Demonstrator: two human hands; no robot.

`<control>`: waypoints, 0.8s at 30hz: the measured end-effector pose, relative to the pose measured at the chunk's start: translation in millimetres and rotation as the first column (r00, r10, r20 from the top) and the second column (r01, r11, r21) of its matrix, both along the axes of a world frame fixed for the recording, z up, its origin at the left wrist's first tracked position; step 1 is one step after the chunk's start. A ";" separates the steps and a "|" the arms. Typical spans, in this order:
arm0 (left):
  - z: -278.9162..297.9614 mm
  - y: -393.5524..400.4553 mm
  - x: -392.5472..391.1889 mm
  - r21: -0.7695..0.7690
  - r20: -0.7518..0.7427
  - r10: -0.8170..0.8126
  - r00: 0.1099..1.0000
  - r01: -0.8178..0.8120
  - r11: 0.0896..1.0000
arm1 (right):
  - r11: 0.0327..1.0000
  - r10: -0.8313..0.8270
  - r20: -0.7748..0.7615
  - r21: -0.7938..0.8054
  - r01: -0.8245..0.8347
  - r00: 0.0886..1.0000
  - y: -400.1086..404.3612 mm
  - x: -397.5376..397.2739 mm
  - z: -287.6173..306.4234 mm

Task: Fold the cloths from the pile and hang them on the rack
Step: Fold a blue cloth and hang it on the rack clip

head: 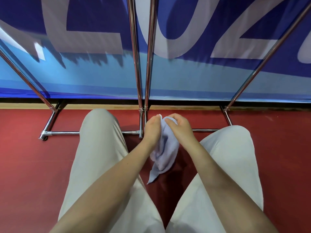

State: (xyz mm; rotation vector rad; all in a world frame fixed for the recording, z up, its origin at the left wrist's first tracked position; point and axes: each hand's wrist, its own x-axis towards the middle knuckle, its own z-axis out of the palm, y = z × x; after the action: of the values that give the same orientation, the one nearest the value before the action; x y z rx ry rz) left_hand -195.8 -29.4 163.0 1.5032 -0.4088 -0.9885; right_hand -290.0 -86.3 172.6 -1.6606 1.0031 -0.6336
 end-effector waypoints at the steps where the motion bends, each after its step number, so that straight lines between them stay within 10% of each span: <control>1: 2.5 -1.9 -0.5 0.016 0.047 0.009 0.999 -0.010 1.000 | 1.000 -0.018 0.014 0.001 0.018 1.000 -1.9 -0.6 -0.4; 12: 2.1 0.6 -2.2 0.031 0.173 -0.385 0.906 0.386 0.922 | 0.950 -0.250 0.068 0.207 0.232 0.966 -18.2 -23.0 -6.5; 17: 4.0 2.7 15.0 -0.036 0.025 -0.194 0.981 0.194 0.980 | 0.975 -0.037 0.041 0.222 0.027 0.998 -5.2 -23.6 -7.9; 24: 2.5 13.9 48.6 -0.018 0.189 0.030 0.982 -0.027 0.999 | 0.986 0.111 -0.075 0.133 -0.100 0.991 -2.7 -28.3 -39.9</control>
State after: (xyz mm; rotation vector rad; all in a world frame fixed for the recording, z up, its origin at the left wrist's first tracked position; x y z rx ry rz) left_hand -147.2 -15.5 165.5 1.5906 -0.5276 -0.8213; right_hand -318.3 -89.0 132.7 -1.6241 0.9862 -0.4246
